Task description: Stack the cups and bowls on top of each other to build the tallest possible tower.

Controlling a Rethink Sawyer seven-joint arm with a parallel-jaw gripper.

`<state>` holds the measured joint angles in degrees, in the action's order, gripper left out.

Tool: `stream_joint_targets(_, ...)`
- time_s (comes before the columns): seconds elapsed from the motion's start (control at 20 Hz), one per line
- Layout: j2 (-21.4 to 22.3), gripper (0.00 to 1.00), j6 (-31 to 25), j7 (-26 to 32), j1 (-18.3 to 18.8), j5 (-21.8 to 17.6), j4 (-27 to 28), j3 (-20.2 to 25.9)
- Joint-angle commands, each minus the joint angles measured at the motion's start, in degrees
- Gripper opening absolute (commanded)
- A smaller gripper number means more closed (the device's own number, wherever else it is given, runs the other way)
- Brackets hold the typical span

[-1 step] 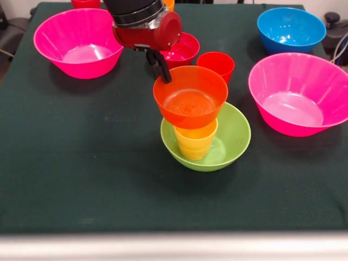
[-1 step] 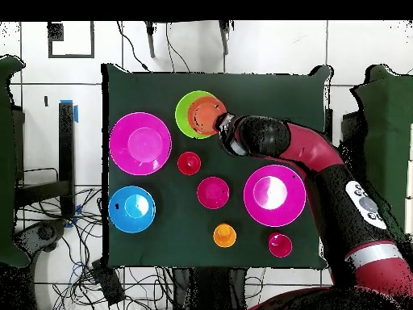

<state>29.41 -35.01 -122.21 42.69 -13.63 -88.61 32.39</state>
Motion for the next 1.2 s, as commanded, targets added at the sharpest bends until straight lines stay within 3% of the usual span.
stream_joint_targets(0.05, -1.49, 0.0, 1.04, 5.74, -1.78, -3.09, -0.95, 2.27)
stream_joint_targets(0.3, 0.37, 0.0, 0.66, 5.39, -1.83, -2.9, -1.22, 2.47)
stream_joint_targets(1.2, -1.05, 0.0, -0.39, 4.58, -4.21, -3.21, 3.51, 1.1)
